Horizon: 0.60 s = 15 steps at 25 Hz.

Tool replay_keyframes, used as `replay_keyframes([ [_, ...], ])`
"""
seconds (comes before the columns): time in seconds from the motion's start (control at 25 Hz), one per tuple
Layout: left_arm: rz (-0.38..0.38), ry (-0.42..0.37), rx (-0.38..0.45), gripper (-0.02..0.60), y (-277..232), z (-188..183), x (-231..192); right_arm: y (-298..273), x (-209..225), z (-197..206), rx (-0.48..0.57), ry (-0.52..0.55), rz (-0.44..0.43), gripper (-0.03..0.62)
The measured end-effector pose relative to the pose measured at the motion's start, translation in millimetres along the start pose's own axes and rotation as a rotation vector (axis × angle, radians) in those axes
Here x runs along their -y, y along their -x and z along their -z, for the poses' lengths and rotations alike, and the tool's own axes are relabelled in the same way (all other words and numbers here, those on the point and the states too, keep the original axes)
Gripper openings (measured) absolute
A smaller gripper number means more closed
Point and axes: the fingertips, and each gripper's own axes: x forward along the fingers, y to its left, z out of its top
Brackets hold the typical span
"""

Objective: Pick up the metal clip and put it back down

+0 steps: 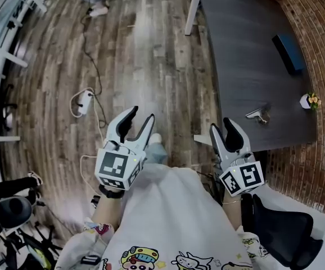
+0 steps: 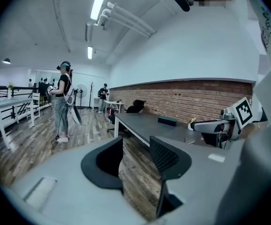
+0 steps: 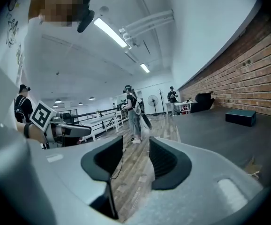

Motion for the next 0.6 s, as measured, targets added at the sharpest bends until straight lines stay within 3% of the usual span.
replay_keyframes([
  [0.28,0.052,-0.019,-0.025,0.189,-26,-8,-43,-37,11,3,-0.018,-0.043,0.084,0.178],
  [0.6,0.114,-0.01,-0.064,0.189,-46,-3,-60,-51,19,9,-0.066,-0.067,0.159,0.181],
])
